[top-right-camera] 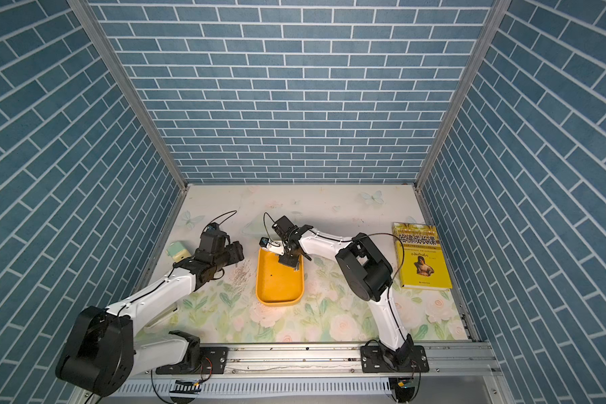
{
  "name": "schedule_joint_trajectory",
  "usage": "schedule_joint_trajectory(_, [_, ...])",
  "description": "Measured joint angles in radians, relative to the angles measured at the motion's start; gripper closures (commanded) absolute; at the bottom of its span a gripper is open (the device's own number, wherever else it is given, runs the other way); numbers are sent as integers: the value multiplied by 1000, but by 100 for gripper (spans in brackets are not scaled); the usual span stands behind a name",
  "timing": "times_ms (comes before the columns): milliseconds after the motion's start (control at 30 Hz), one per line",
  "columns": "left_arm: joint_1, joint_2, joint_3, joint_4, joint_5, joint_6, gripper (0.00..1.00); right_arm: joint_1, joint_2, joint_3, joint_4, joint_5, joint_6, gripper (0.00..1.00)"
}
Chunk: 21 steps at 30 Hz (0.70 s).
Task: Take out the screws from the storage box
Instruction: Pick up the screw from the storage box.
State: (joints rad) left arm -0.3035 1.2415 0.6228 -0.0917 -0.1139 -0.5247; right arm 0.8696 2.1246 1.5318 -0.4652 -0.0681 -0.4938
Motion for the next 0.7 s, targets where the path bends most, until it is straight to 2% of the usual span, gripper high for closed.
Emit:
schedule_joint_trajectory(33, [0,0,0,0,0,0,23,0,0,1,-1,0,-2,99])
schedule_joint_trajectory(67, [0,0,0,0,0,0,23,0,-2,5,0,0,5,100])
schedule_joint_trajectory(700, [0,-36,-11,1,19,3,23,0,-98,-121,169,28,31,98])
